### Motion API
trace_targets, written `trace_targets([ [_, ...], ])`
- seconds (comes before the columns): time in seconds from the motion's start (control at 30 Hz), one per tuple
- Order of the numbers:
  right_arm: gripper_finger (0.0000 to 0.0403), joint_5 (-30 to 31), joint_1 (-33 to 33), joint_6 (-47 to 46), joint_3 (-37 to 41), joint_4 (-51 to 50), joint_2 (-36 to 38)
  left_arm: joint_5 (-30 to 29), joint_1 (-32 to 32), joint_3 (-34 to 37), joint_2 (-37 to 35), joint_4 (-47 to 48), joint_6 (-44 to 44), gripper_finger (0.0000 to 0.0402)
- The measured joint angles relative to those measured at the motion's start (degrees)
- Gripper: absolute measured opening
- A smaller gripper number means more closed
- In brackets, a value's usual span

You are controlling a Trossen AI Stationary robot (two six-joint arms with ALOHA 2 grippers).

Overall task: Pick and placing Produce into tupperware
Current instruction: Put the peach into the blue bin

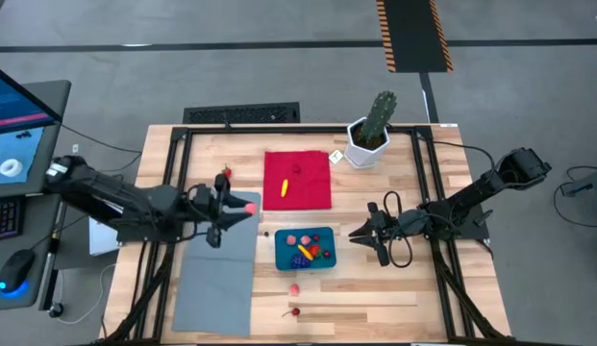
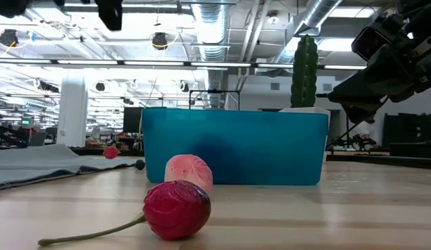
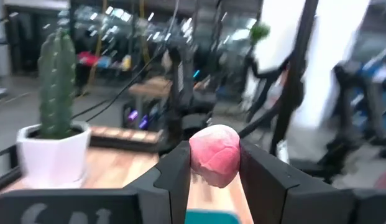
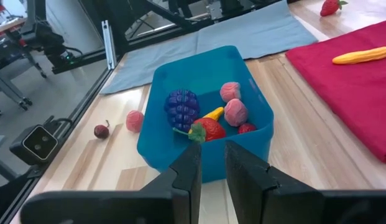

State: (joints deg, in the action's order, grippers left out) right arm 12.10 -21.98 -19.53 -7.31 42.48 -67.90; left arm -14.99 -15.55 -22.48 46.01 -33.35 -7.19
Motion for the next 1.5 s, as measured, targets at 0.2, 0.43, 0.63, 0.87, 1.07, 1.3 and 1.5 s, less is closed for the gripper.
trace_targets([
  [0.2,0.0093,0.03,0.00,0.00,0.00,0.20,0.00,-7.11,7.14,11.37,2.09,-23.56,-17.15,0.0114],
  [0.43,0.0093,0.35,0.00,-0.45,0.00,0.44,0.00,-26.51,7.44,18.55,7.34,-25.52,-41.59,0.0114],
  [0.63,0.0093,0.39,0.00,-0.44,0.00,0.44,0.00,-22.39,7.41,18.47,9.02,-25.86,-40.20,0.0114],
  [0.87,0.0093,0.61,0.00,-0.17,0.00,0.44,0.00,-12.42,7.41,16.79,9.10,-26.03,-18.45,0.0114],
  [1.07,0.0093,0.61,0.00,-0.39,0.00,0.07,0.00,0.26,5.98,16.56,6.06,-29.48,-8.58,0.0114],
  [1.3,0.0093,0.61,-0.11,-1.05,0.00,-0.90,0.00,2.36,4.26,17.05,-7.66,-18.25,-0.69,0.0114],
  [1.5,0.0093,0.61,-0.13,-1.51,0.00,-1.49,0.00,3.08,3.39,17.12,-19.38,-0.79,-1.37,0.0114],
])
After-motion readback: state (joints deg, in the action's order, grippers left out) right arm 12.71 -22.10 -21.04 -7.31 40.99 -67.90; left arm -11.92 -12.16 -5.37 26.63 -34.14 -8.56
